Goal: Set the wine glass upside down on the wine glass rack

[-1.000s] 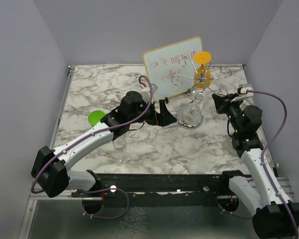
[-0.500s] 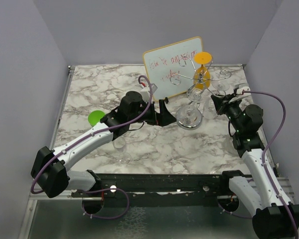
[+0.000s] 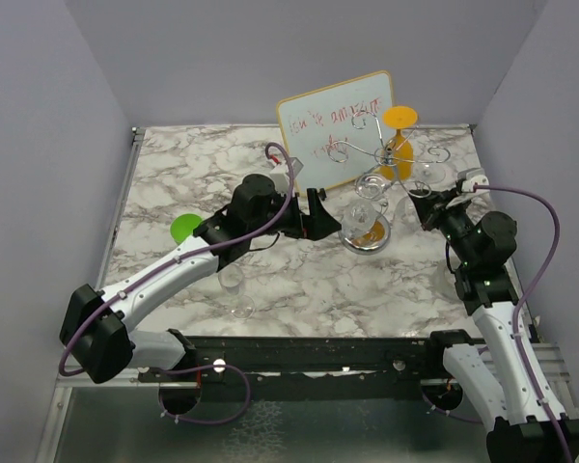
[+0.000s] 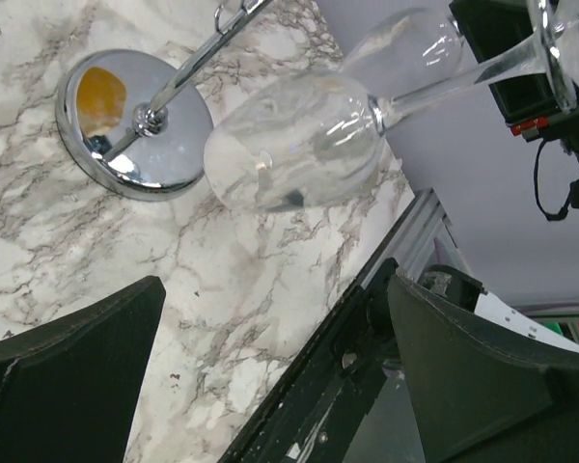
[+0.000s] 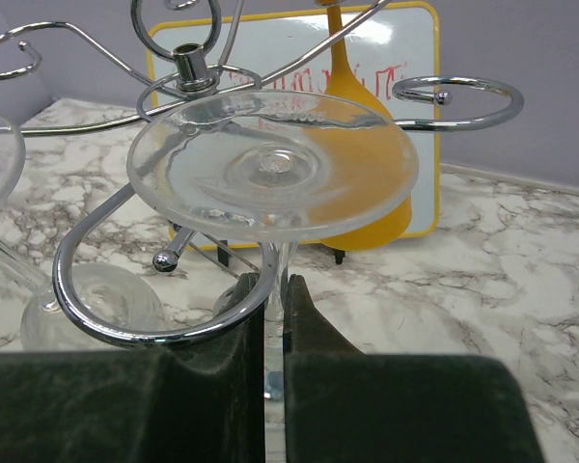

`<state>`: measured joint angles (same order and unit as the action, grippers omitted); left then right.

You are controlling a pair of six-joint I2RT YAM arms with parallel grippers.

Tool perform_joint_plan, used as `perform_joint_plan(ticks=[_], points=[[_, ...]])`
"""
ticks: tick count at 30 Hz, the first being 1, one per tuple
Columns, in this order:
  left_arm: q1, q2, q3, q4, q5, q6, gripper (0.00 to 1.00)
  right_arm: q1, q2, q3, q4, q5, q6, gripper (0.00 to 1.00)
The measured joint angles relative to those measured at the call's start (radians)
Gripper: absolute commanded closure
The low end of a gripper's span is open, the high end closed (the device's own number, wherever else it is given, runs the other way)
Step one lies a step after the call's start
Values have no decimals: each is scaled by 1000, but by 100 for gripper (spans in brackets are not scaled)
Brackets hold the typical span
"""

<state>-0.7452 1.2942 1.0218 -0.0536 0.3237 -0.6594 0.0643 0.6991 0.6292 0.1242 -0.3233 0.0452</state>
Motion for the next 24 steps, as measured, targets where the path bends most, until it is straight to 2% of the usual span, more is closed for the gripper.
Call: perform_joint_plan(ticks=[10,16,24], points=[[6,-48,10,-24,-136,5,1,0,-13,0,-15,-41,31,100],[10,-84,23,20,-198,-31,1,0,-17,-3,-22,-46,34,99],[61,-11,152,130,-246,-129,3,0,-37,-23,-23,-62,52,100]])
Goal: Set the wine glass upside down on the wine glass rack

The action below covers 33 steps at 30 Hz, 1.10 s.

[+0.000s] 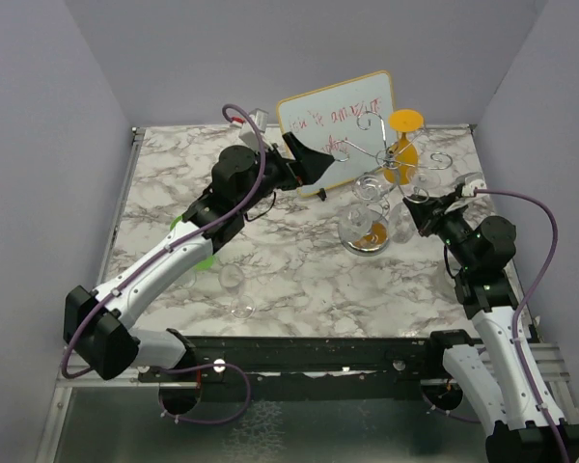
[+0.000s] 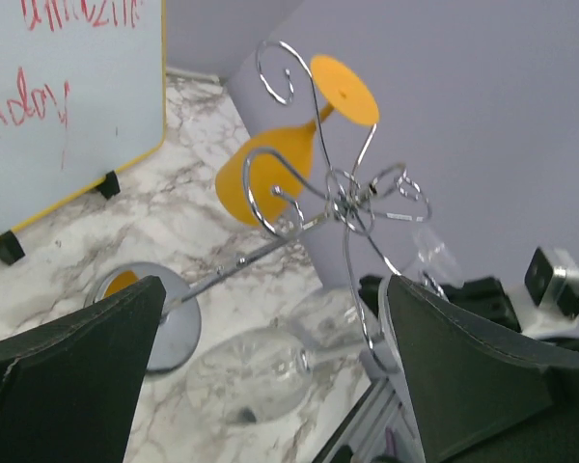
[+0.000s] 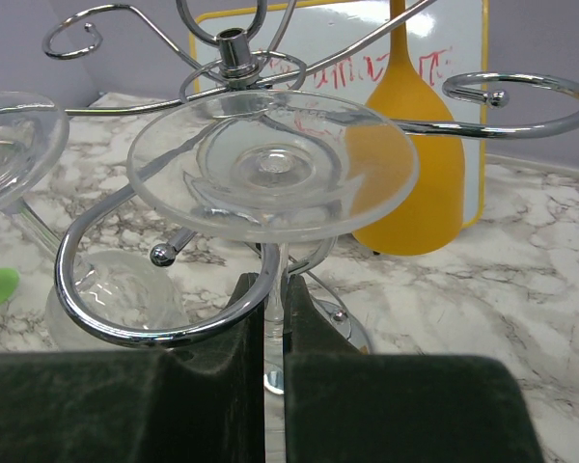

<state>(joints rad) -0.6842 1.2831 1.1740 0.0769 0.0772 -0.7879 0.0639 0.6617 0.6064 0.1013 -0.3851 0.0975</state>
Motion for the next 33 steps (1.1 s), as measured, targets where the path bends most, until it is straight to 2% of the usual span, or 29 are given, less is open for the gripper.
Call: perform_joint_plan(ticks=[6,12,20,26,33], points=[[47,160,102,62,61,-54,26,0,-2,-7,0,-35,8,100],[47,251,175,49,117,-63,55,0,-3,-7,-4,-51,8,100],[47,300,212,61,170,-79,80,0,-7,-7,-15,-80,8,100],[47,325,246,56,177,-90,87,0,-12,-10,-15,-125,14,100],[48,329,251,54,176,-91,88,0,-21,-11,-14,-188,18,99]])
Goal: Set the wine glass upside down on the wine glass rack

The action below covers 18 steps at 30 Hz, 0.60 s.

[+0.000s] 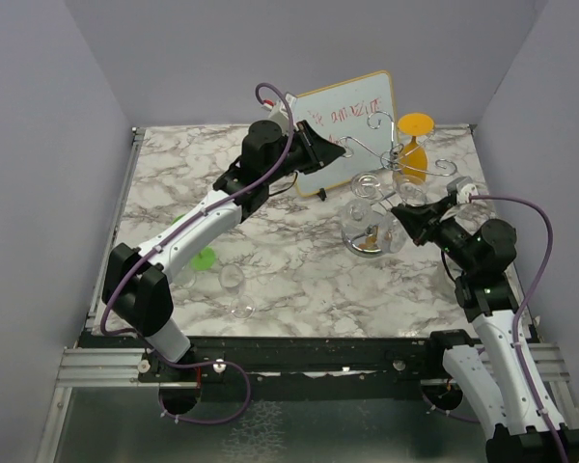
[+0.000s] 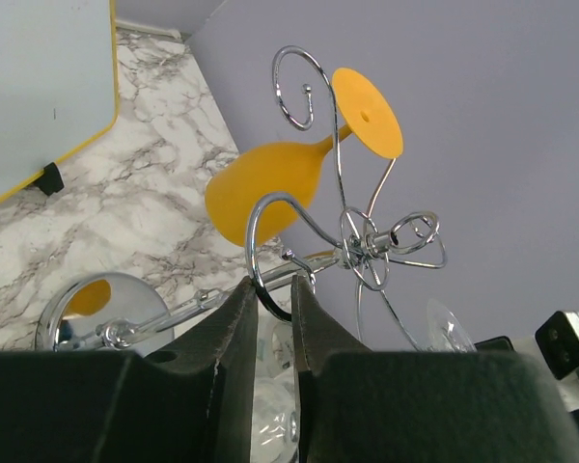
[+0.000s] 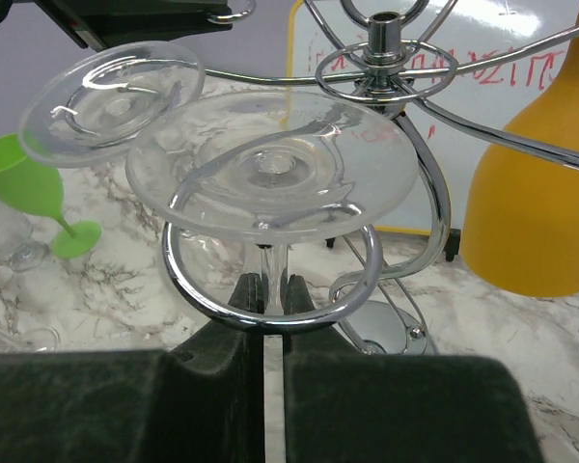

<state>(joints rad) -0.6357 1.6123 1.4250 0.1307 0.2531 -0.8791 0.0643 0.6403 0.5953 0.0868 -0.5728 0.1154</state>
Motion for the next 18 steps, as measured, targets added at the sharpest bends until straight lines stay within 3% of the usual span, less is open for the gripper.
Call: perform_joint_plan(ticks=[10,18], points=[[1,0,2,-5,-2,1,87,0,-84,-15,-2,-5,19,99],[1,0,2,-5,-1,5,80,0,-169,-46,-12,100,48,100]])
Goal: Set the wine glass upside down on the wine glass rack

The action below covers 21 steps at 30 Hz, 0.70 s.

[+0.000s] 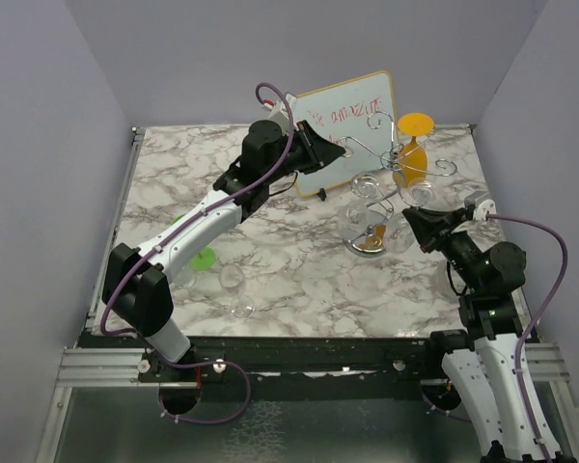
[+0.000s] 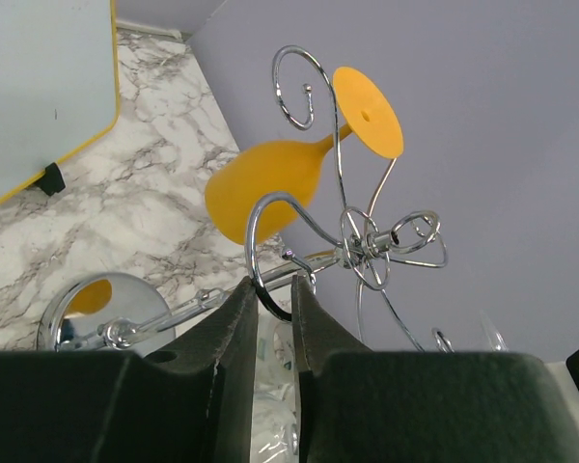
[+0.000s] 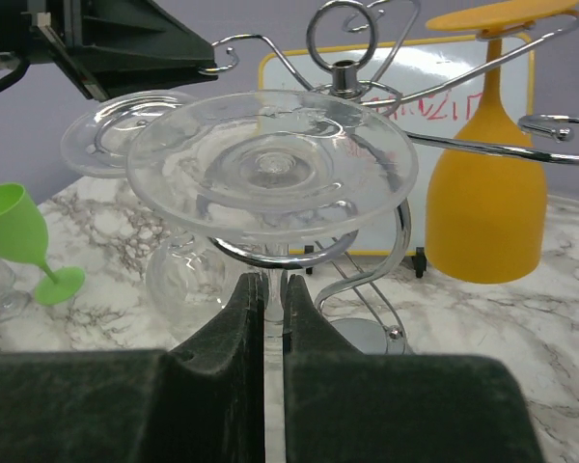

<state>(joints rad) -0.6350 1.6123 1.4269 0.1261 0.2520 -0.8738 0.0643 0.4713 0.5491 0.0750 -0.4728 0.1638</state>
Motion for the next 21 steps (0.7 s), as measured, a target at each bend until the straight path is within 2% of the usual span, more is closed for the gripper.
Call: perform_joint_plan(ticks=[4,9,12,16,19,21], points=[[0,0,0,0,2,5,71,0,20,0,-7,55,6,98],[0,0,0,-1,18,28,59,1,84,0,-11,72,24,89],[0,0,0,-3,29,37,52,1,93,2,-6,72,38,75],[0,-11,0,-21,32,51,36,1,96,2,-20,80,61,56],[4,-26,5,-46,36,66,24,1,90,2,-37,91,77,46],[7,-37,13,-65,37,82,17,1,83,8,-71,95,89,31]])
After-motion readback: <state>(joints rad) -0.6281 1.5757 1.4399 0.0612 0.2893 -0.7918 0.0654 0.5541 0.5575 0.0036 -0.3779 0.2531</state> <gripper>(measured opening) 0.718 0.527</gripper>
